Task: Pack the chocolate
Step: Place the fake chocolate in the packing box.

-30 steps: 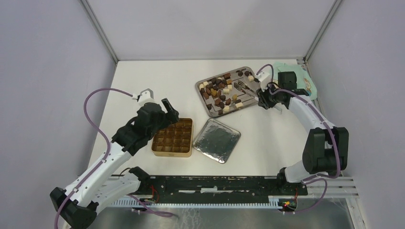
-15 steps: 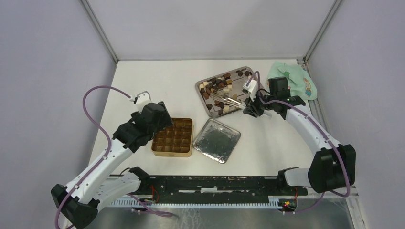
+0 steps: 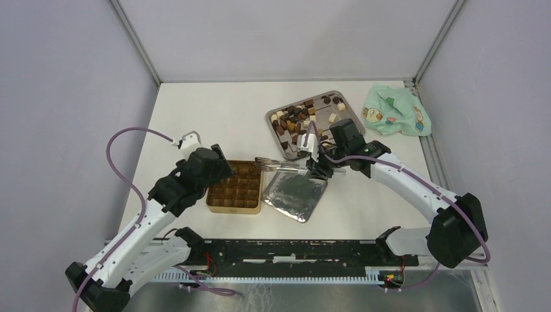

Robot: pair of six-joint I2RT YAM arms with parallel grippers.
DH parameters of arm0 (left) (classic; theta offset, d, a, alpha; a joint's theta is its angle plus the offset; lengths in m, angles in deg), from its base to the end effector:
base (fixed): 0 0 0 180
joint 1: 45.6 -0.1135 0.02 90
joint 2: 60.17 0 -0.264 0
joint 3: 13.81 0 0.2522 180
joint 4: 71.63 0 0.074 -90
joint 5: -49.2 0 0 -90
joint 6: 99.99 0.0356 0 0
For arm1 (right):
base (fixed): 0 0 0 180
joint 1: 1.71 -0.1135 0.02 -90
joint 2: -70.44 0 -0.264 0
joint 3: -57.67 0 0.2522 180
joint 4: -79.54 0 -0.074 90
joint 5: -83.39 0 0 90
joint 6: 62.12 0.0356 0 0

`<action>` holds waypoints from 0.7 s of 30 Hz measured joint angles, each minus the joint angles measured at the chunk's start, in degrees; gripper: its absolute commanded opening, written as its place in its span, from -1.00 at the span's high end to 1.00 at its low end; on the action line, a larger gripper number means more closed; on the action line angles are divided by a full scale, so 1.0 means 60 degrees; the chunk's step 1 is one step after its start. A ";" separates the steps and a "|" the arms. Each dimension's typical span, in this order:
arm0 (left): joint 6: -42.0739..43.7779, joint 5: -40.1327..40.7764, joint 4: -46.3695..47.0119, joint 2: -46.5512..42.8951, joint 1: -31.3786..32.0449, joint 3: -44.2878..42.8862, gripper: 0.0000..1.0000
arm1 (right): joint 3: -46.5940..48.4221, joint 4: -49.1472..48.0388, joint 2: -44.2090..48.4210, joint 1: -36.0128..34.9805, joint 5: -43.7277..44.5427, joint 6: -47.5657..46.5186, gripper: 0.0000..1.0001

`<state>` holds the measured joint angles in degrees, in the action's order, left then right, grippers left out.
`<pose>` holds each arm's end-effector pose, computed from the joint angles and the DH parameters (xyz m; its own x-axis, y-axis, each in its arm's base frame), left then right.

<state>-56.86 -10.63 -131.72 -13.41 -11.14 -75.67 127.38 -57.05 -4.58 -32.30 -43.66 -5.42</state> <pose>0.1394 -0.0739 0.2974 -0.5416 -0.3935 -0.7428 -0.2913 0.9168 -0.2732 0.2219 0.1561 0.2682 -0.1298 -0.5858 -0.8000 -0.9806 0.1952 0.0162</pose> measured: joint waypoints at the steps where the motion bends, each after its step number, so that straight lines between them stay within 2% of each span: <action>1: -0.0040 -0.0073 0.0047 -0.0146 0.0004 0.0124 -0.83 | -0.0029 0.0004 -0.0007 -0.0149 0.0091 -0.0004 0.90; 9: -0.0441 -0.0317 0.0240 -0.0860 0.0000 0.0528 -0.83 | -0.0004 -0.0051 -0.0627 -0.0838 0.1067 -0.0007 0.86; 14: -0.0499 -0.0324 0.0277 -0.0943 0.0000 0.0528 -0.83 | 0.0222 -0.0036 -0.1293 -0.1122 0.1585 0.0000 0.84; 21: -0.0503 -0.0364 0.0331 -0.0947 0.0000 0.0568 -0.83 | 0.0499 -0.0055 -0.1402 -0.1198 0.1978 0.0044 0.82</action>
<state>-59.88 -12.81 -129.73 -19.09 -11.14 -72.26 130.37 -57.38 -13.00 -39.49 -31.80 -5.16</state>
